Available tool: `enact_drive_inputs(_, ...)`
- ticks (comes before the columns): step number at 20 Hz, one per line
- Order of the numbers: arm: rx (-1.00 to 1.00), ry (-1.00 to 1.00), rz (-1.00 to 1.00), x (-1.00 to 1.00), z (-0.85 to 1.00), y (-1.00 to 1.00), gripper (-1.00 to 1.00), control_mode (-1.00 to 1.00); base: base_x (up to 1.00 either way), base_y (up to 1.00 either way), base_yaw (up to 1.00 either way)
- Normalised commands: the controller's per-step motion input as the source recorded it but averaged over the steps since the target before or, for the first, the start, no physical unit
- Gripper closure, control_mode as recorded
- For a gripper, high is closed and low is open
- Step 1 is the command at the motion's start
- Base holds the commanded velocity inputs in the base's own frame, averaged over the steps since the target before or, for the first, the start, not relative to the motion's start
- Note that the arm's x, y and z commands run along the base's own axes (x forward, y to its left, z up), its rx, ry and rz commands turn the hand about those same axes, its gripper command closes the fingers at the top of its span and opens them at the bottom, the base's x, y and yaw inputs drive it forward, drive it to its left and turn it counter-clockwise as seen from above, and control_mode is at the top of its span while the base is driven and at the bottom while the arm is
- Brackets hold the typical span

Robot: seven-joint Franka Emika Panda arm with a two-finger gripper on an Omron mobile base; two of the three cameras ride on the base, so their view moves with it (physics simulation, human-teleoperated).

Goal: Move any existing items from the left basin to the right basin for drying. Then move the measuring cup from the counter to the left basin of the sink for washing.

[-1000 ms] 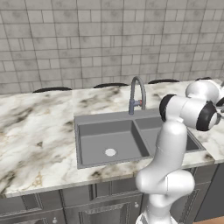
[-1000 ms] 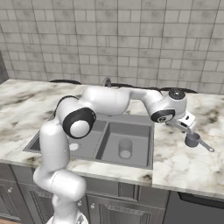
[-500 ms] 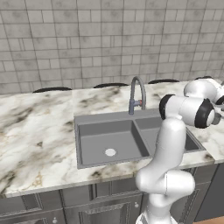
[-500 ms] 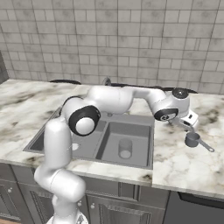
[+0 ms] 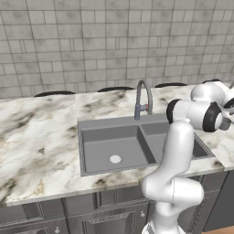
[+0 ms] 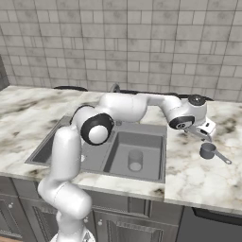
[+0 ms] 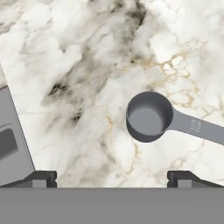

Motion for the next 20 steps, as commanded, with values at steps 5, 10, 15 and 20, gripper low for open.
enact_drive_inputs(5,0.0,0.0,0.0,0.11,-0.11,-0.13,-1.0,-1.0,0.0,0.0,0.0)
enact_drive_inputs(10,0.0,0.01,0.0,0.01,-0.11,-0.14,-1.0,-1.0,0.0,0.0,0.0)
enact_drive_inputs(15,0.0,0.02,0.0,0.01,-0.12,-0.09,-1.0,-1.0,0.0,0.0,0.0)
enact_drive_inputs(20,0.0,0.02,0.0,0.07,-0.13,-0.08,-1.0,-1.0,0.0,0.0,0.0)
